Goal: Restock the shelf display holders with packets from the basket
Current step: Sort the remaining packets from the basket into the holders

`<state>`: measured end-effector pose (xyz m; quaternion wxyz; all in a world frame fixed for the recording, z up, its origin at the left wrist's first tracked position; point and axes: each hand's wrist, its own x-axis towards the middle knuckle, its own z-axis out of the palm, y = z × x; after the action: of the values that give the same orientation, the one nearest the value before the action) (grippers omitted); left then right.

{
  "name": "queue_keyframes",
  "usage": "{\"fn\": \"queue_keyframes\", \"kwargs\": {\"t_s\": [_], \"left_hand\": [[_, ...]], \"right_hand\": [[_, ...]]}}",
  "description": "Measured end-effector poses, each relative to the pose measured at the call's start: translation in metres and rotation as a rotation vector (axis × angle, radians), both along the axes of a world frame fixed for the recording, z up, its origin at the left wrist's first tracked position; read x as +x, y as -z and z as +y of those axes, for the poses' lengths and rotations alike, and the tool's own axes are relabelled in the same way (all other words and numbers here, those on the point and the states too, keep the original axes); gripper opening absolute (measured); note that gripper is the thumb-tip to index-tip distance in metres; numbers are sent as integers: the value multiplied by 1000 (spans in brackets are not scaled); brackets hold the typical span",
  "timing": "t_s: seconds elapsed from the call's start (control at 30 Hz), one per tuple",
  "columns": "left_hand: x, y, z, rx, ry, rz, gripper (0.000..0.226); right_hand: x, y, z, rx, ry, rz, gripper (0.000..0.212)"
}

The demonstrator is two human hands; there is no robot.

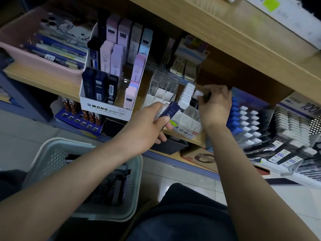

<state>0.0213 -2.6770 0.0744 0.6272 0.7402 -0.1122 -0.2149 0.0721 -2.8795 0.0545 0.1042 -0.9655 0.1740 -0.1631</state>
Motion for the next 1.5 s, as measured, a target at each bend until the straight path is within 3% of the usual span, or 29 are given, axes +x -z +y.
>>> {"fn": "queue_keyframes", "kwargs": {"t_s": [0.1, 0.17, 0.27, 0.37, 0.53, 0.67, 0.77, 0.9, 1.13, 1.33, 1.43, 1.5], "left_hand": [[2, 0, 3, -11, -2, 27, 13], [4, -1, 5, -17, -14, 48, 14], [7, -1, 8, -22, -18, 58, 16], [6, -2, 9, -22, -2, 70, 16], [3, -2, 12, -55, -40, 132, 14], [6, -1, 20, 95, -120, 24, 11], [10, 0, 27, 234, -185, -49, 14], [12, 0, 44, 241, -264, 15, 9], [10, 3, 82, 429, -277, -90, 21], [14, 10, 112, 461, -311, -99, 17], [14, 10, 124, 472, -342, -85, 5], [15, 13, 131, 476, -362, -66, 12]], "right_hand": [[-6, -7, 13, 63, -64, -147, 22], [-16, -19, 28, 264, -142, -171, 14], [-35, -40, 53, 622, -249, 157, 29], [-50, -49, 65, 804, -425, 375, 29], [-52, -53, 66, 931, -401, 179, 15], [-47, -50, 59, 910, -258, -113, 13], [-43, -48, 60, 875, -243, -205, 8], [-38, -46, 79, 877, -360, -214, 7], [-22, -36, 127, 687, -566, -267, 8], [-7, -23, 157, 480, -661, -149, 17], [0, -18, 169, 475, -671, -81, 17], [3, -15, 177, 467, -687, -73, 16]]}}
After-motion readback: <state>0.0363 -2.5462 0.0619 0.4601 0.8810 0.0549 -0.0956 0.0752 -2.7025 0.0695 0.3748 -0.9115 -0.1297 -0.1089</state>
